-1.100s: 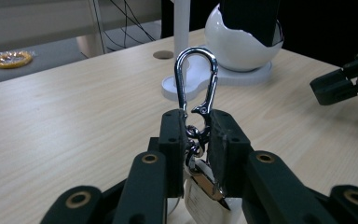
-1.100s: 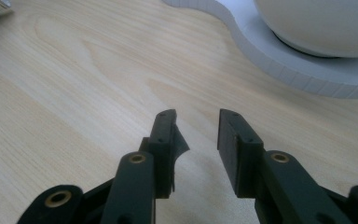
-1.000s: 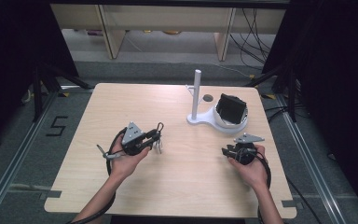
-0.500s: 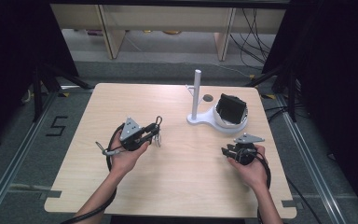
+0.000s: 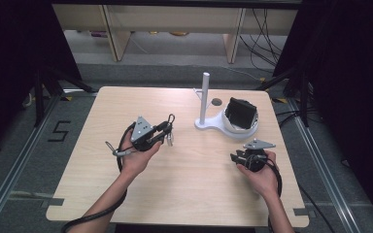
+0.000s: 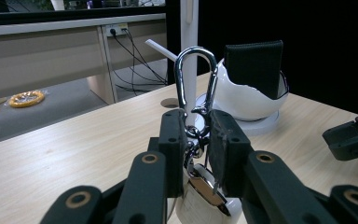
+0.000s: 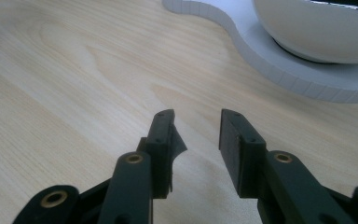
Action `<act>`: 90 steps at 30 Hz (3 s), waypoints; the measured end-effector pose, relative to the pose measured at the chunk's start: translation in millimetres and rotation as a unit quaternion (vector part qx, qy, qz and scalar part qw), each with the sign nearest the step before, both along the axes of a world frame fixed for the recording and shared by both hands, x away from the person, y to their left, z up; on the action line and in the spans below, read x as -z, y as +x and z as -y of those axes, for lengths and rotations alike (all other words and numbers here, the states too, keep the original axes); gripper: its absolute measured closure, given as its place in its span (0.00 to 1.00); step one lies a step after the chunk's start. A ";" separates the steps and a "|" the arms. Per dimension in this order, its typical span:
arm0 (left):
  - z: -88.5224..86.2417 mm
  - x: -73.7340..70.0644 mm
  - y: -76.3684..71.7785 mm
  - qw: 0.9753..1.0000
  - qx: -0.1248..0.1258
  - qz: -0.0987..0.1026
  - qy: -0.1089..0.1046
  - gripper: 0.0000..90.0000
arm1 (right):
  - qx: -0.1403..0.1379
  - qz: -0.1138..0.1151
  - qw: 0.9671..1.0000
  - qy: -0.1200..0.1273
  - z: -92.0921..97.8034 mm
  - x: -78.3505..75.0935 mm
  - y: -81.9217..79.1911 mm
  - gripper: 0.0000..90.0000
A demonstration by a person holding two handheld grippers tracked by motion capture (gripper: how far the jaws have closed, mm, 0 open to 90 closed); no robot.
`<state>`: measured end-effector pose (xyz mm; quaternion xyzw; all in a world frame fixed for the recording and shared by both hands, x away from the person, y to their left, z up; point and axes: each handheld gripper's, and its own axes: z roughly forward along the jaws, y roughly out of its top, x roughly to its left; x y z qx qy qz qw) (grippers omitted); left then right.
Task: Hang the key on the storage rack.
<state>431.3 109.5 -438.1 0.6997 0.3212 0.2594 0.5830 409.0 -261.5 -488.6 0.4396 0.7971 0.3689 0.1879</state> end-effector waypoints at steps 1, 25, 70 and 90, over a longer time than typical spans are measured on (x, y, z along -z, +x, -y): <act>1.2 -0.5 0.9 1.000 0.000 0.000 0.000 0.84 | 0.000 0.001 1.000 0.000 0.1 0.0 0.0 0.74; 24.5 -14.9 20.1 1.000 0.013 0.008 -0.006 0.84 | 0.006 0.002 1.000 0.002 1.0 -1.2 -1.0 0.73; 57.4 -30.4 54.6 1.000 0.010 0.013 -0.015 0.84 | 0.004 0.007 1.000 -0.003 1.3 0.9 -0.3 0.73; 68.3 -38.5 70.1 1.000 -0.001 0.017 -0.012 0.84 | 0.006 0.003 1.000 -0.003 0.5 0.8 -0.8 0.73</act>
